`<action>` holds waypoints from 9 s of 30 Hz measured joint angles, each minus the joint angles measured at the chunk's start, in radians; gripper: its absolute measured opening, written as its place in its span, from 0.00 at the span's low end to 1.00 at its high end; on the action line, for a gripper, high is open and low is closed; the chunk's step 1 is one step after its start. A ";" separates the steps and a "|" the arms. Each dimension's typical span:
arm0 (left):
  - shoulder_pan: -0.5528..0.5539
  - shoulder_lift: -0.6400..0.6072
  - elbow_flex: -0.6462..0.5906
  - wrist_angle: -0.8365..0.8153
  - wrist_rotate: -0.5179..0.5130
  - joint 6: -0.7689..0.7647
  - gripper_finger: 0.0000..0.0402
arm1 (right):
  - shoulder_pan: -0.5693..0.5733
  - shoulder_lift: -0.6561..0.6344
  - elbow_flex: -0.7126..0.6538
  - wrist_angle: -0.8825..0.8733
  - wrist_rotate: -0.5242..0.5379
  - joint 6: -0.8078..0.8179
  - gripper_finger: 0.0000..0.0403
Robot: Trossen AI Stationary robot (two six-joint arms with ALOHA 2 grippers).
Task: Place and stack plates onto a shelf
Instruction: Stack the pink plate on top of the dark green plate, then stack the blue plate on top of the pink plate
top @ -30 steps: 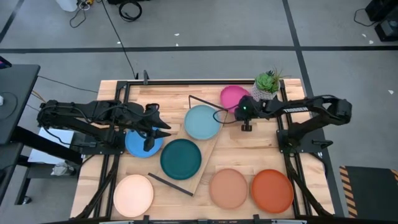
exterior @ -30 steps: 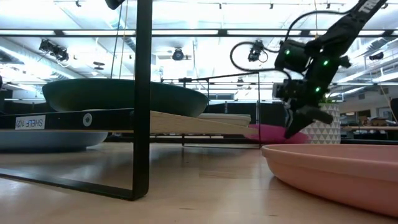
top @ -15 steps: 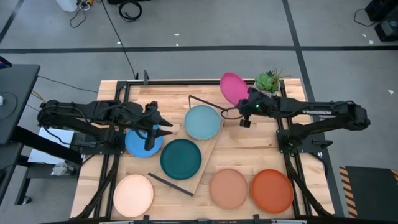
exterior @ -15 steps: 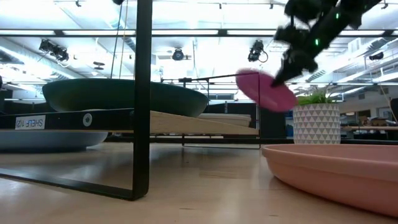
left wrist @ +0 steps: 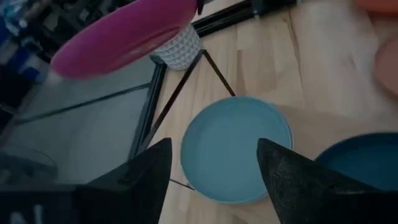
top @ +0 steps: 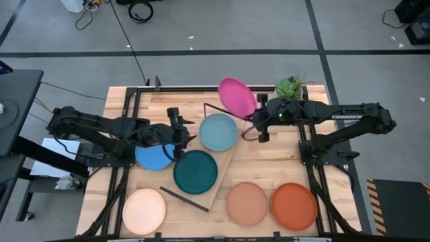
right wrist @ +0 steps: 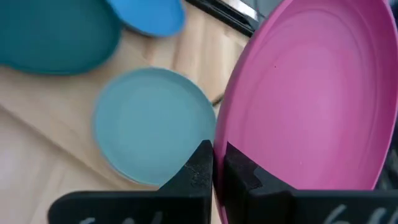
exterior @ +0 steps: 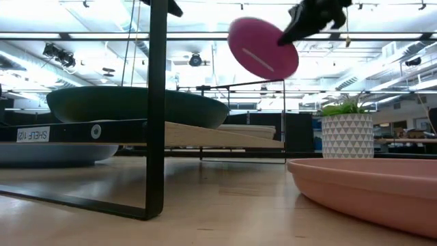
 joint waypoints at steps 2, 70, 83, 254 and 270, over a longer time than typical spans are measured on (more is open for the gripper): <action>-0.007 0.011 0.000 0.003 0.002 0.019 0.61 | 0.043 0.031 0.036 -0.009 0.002 -0.032 0.05; 0.242 -0.007 -0.227 -0.259 0.332 -0.552 0.61 | 0.520 0.484 0.165 -0.139 0.038 0.277 0.29; 0.635 0.002 -0.385 -0.281 0.498 -0.440 0.48 | 0.601 0.484 0.158 -0.240 0.076 0.436 0.29; 0.036 0.119 0.120 -0.085 0.689 -0.241 0.35 | 0.501 0.291 -0.356 0.813 0.119 0.110 0.29; 0.037 0.168 0.117 -0.158 0.538 -0.286 0.35 | 0.567 0.418 -0.359 0.622 -0.085 0.359 0.25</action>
